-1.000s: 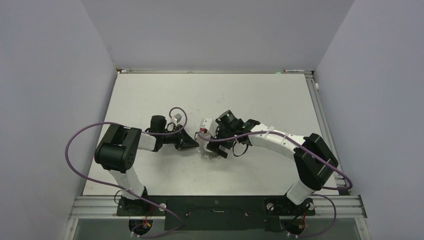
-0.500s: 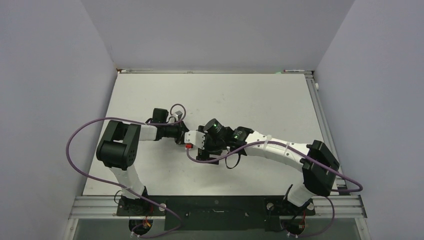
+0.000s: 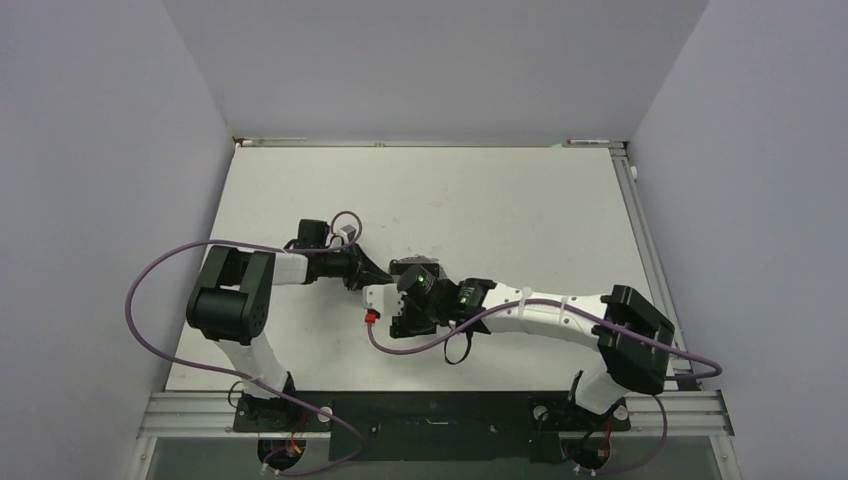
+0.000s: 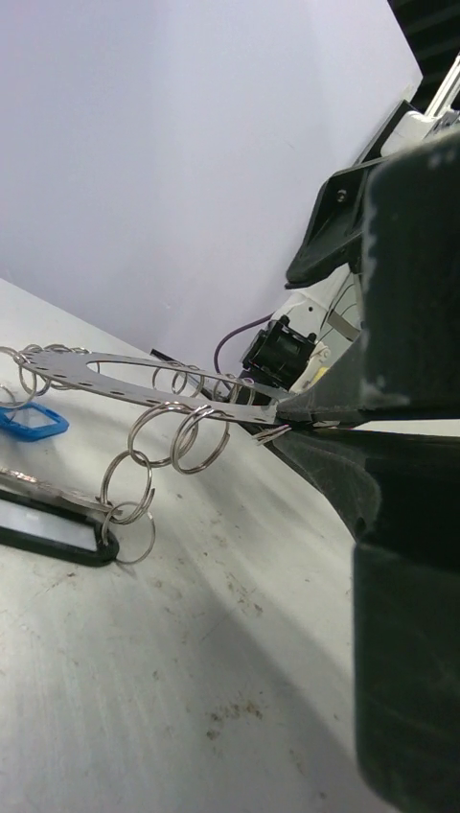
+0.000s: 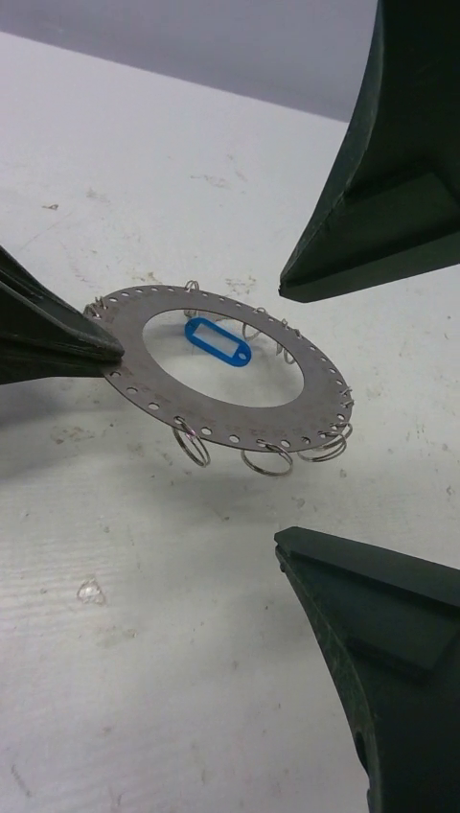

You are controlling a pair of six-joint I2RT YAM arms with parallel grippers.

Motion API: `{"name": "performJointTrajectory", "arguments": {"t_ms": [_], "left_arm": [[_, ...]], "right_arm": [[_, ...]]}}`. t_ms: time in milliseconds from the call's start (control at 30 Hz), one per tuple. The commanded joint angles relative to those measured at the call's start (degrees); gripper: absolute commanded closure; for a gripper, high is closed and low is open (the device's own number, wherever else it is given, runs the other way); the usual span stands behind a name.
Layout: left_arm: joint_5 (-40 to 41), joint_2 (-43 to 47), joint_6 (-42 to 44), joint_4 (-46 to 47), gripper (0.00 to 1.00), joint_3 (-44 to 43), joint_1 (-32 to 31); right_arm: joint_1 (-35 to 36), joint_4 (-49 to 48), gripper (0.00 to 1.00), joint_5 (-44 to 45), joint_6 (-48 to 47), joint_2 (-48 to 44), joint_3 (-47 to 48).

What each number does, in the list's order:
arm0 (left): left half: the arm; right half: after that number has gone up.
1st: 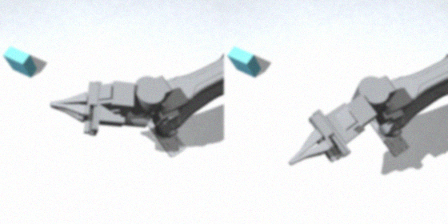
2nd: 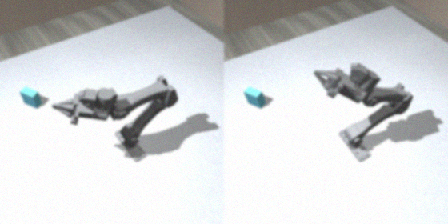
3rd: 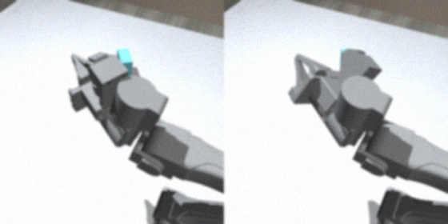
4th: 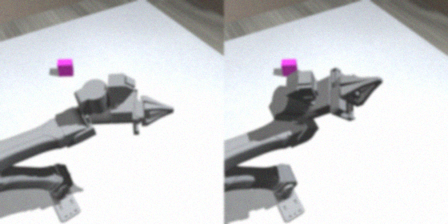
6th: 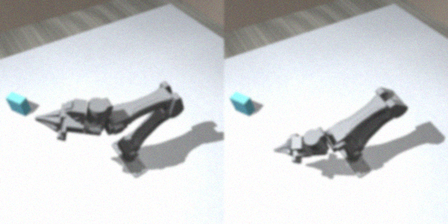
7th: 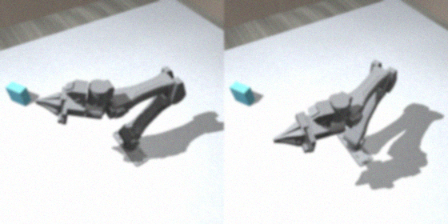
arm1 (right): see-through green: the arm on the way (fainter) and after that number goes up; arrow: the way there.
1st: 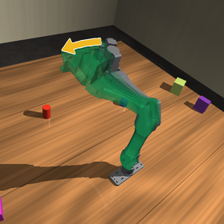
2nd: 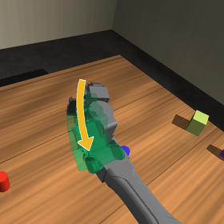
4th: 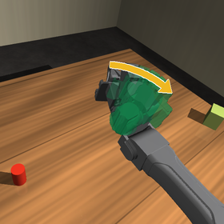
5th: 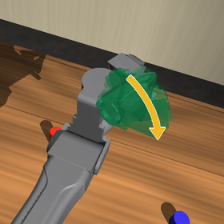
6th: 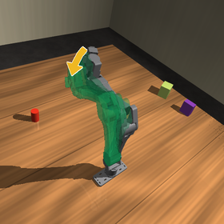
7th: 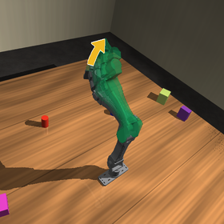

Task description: Remove the keys from the keyring

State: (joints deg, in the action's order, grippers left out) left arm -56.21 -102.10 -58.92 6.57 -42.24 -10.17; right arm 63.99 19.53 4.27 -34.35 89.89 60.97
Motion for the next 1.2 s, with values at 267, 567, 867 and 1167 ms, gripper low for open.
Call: {"name": "performJointTrajectory", "arguments": {"t_ms": [267, 567, 867, 1167], "left_arm": [[-4.4, 5.1, -6.2, 9.2, 1.00, 2.7, 0.2], [0.0, 10.2, -3.8, 6.8, 0.94, 4.5, 1.4], [0.4, 19.8, 4.0, 6.6, 0.03, 3.2, 8.2], [4.1, 30.5, 30.1, -13.3, 0.04, -4.1, 17.7]], "right_arm": [[2.0, -18.0, 0.38, 17.8, -7.3, 1.4, -8.3], [2.1, -9.6, 0.95, 10.7, -4.8, 0.0, -3.8], [-5.1, 0.9, 0.95, -5.0, 3.9, -3.1, 3.8], [-18.6, 4.7, 0.95, -29.5, 12.6, -7.8, 8.3]]}}
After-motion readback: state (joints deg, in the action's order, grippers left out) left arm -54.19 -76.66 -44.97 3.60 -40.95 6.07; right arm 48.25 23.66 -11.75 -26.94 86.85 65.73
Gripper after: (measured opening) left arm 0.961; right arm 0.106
